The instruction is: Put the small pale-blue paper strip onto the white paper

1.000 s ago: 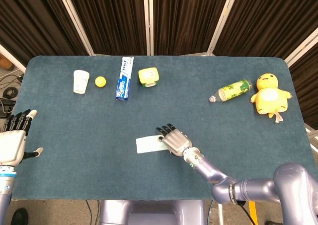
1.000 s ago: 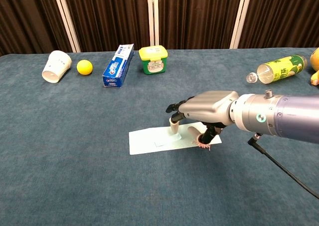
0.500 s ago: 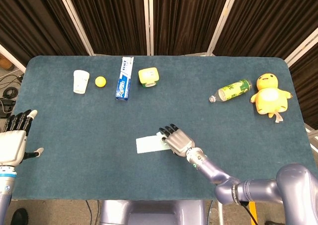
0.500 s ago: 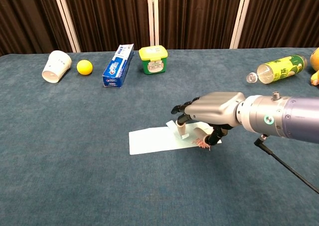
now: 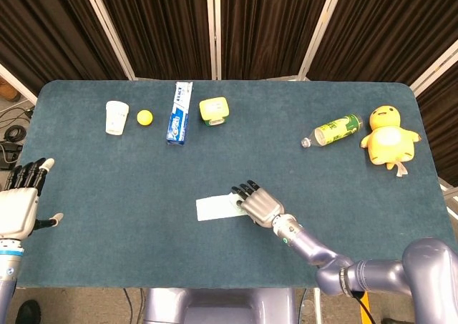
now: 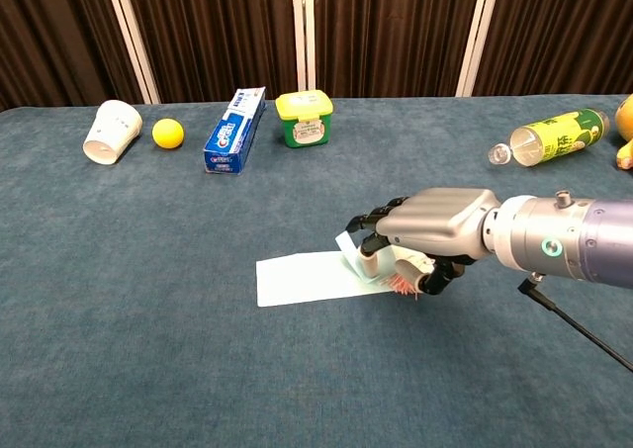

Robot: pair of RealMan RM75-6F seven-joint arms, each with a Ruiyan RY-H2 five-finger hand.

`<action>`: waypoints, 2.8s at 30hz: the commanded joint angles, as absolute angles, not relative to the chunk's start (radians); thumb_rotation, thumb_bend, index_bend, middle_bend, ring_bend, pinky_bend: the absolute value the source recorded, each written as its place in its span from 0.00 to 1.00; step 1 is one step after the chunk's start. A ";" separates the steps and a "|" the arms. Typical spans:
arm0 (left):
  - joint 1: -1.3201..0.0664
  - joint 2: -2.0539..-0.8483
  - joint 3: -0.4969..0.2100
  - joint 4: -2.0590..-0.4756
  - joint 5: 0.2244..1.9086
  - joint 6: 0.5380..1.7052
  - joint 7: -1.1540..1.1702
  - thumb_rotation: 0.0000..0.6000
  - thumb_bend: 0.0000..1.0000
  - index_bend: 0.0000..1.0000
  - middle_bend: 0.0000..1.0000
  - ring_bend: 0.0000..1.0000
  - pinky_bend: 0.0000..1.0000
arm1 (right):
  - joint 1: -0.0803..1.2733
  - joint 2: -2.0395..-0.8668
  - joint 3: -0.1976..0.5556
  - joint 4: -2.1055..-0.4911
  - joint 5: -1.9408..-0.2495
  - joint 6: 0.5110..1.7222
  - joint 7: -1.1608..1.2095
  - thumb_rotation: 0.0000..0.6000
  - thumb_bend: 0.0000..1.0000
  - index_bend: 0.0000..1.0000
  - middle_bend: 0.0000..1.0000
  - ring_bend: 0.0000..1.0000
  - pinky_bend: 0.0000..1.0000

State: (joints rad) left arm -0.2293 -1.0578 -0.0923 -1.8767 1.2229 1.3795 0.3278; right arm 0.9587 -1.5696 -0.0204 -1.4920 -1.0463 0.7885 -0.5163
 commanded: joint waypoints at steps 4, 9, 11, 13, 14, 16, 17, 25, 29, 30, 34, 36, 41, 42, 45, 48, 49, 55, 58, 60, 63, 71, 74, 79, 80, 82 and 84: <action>-0.228 -1.056 -0.092 -1.878 1.227 1.379 0.326 1.00 0.00 0.00 0.00 0.00 0.00 | 0.950 -1.565 -0.016 -1.493 -1.059 0.794 -0.512 1.00 0.70 0.36 0.00 0.00 0.00; -0.227 -1.054 -0.092 -1.880 1.231 1.381 0.324 1.00 0.00 0.00 0.00 0.00 0.00 | 0.938 -1.553 -0.010 -1.499 -1.103 0.813 -0.490 1.00 0.70 0.36 0.00 0.00 0.00; -0.226 -1.054 -0.092 -1.881 1.232 1.381 0.323 1.00 0.00 0.00 0.00 0.00 0.00 | 0.932 -1.548 -0.010 -1.501 -1.123 0.820 -0.480 1.00 0.70 0.36 0.00 0.00 0.00; -0.226 -1.053 -0.092 -1.882 1.233 1.381 0.322 1.00 0.00 0.00 0.00 0.00 0.00 | 0.926 -1.540 -0.013 -1.506 -1.144 0.825 -0.469 1.00 0.70 0.37 0.00 0.00 0.00; -0.226 -1.053 -0.092 -1.882 1.234 1.381 0.322 1.00 0.00 0.00 0.00 0.00 0.00 | 0.924 -1.538 -0.014 -1.508 -1.153 0.827 -0.465 1.00 0.70 0.37 0.00 0.00 0.00; -0.225 -1.053 -0.092 -1.883 1.237 1.381 0.322 1.00 0.00 0.00 0.00 0.00 0.00 | 0.919 -1.531 -0.019 -1.512 -1.176 0.827 -0.457 1.00 0.70 0.37 0.00 0.00 0.00; -0.225 -1.053 -0.091 -1.883 1.237 1.381 0.323 1.00 0.00 0.00 0.00 0.00 0.00 | 0.916 -1.530 -0.021 -1.512 -1.184 0.827 -0.454 1.00 0.70 0.37 0.00 0.00 0.00; -0.224 -1.052 -0.091 -1.886 1.240 1.380 0.322 1.00 0.00 0.00 0.00 0.00 0.00 | 0.903 -1.541 -0.025 -1.491 -1.204 0.819 -0.458 1.00 0.70 0.37 0.00 0.00 0.00; -0.225 -1.053 -0.091 -1.885 1.239 1.377 0.323 1.00 0.00 0.00 0.00 0.00 0.00 | 0.901 -1.547 -0.017 -1.478 -1.199 0.814 -0.462 1.00 0.70 0.37 0.00 0.00 0.00; -0.225 -1.053 -0.091 -1.884 1.239 1.376 0.323 1.00 0.00 0.00 0.00 0.00 0.00 | 0.901 -1.549 -0.015 -1.475 -1.196 0.811 -0.464 1.00 0.70 0.37 0.00 0.00 0.00; -0.226 -1.054 -0.092 -1.883 1.237 1.374 0.323 1.00 0.00 0.00 0.00 0.00 0.00 | 0.901 -1.553 -0.012 -1.467 -1.187 0.798 -0.471 1.00 0.70 0.38 0.00 0.00 0.00; -0.226 -1.055 -0.092 -1.883 1.237 1.373 0.324 1.00 0.00 0.00 0.00 0.00 0.00 | 0.899 -1.554 -0.012 -1.465 -1.185 0.794 -0.476 1.00 0.70 0.38 0.00 0.00 0.00; -0.226 -1.055 -0.093 -1.883 1.237 1.373 0.324 1.00 0.00 0.00 0.00 0.00 0.00 | 0.895 -1.558 -0.011 -1.464 -1.188 0.790 -0.480 1.00 0.70 0.38 0.00 0.00 0.00; -0.226 -1.055 -0.093 -1.883 1.237 1.373 0.323 1.00 0.00 0.00 0.00 0.00 0.00 | 0.895 -1.559 -0.012 -1.464 -1.190 0.790 -0.482 1.00 0.70 0.38 0.00 0.00 0.00; -0.226 -1.055 -0.093 -1.883 1.238 1.373 0.324 1.00 0.00 0.00 0.00 0.00 0.00 | 0.894 -1.563 -0.011 -1.463 -1.189 0.786 -0.490 1.00 0.70 0.38 0.00 0.00 0.00; -0.225 -1.055 -0.092 -1.884 1.239 1.373 0.324 1.00 0.00 0.00 0.00 0.00 0.00 | 0.893 -1.568 -0.008 -1.460 -1.185 0.784 -0.496 1.00 0.70 0.38 0.00 0.00 0.00; -0.225 -1.054 -0.093 -1.885 1.239 1.373 0.324 1.00 0.00 0.00 0.00 0.00 0.00 | 0.892 -1.568 -0.006 -1.460 -1.186 0.786 -0.495 1.00 0.70 0.38 0.00 0.00 0.00; -0.225 -1.054 -0.093 -1.884 1.238 1.371 0.323 1.00 0.00 0.00 0.00 0.00 0.00 | 0.890 -1.559 0.017 -1.476 -1.202 0.807 -0.488 1.00 0.70 0.38 0.00 0.00 0.00; -0.226 -1.055 -0.093 -1.884 1.238 1.370 0.324 1.00 0.00 0.00 0.00 0.00 0.00 | 0.895 -1.555 0.025 -1.485 -1.204 0.806 -0.493 1.00 0.70 0.38 0.00 0.00 0.00; -0.225 -1.055 -0.093 -1.885 1.239 1.371 0.325 1.00 0.00 0.00 0.00 0.00 0.00 | 0.898 -1.558 0.026 -1.487 -1.199 0.799 -0.501 1.00 0.70 0.38 0.00 0.00 0.00; -0.225 -1.055 -0.093 -1.885 1.239 1.371 0.325 1.00 0.00 0.00 0.00 0.00 0.00 | 0.898 -1.564 0.023 -1.486 -1.196 0.795 -0.510 1.00 0.70 0.38 0.00 0.00 0.00; -0.225 -1.054 -0.094 -1.884 1.237 1.369 0.323 1.00 0.00 0.00 0.00 0.00 0.00 | 0.894 -1.580 0.010 -1.466 -1.188 0.784 -0.524 1.00 0.70 0.39 0.00 0.00 0.00; -0.226 -1.054 -0.094 -1.884 1.236 1.368 0.322 1.00 0.00 0.00 0.00 0.00 0.00 | 0.892 -1.583 0.010 -1.460 -1.185 0.781 -0.525 1.00 0.70 0.39 0.00 0.00 0.00; -0.226 -1.054 -0.094 -1.885 1.238 1.368 0.323 1.00 0.00 0.00 0.00 0.00 0.00 | 0.890 -1.586 0.007 -1.450 -1.183 0.775 -0.524 1.00 0.70 0.39 0.00 0.00 0.00; -0.225 -1.054 -0.094 -1.885 1.238 1.369 0.323 1.00 0.00 0.00 0.00 0.00 0.00 | 0.889 -1.586 0.007 -1.450 -1.183 0.774 -0.524 1.00 0.70 0.39 0.00 0.00 0.00; -0.225 -1.054 -0.093 -1.886 1.239 1.369 0.324 1.00 0.00 0.00 0.00 0.00 0.00 | 0.889 -1.586 0.007 -1.449 -1.184 0.774 -0.524 1.00 0.70 0.39 0.00 0.00 0.00; -0.226 -1.054 -0.093 -1.886 1.238 1.368 0.324 1.00 0.00 0.00 0.00 0.00 0.00 | 0.889 -1.586 0.009 -1.450 -1.185 0.775 -0.523 1.00 0.70 0.39 0.00 0.00 0.00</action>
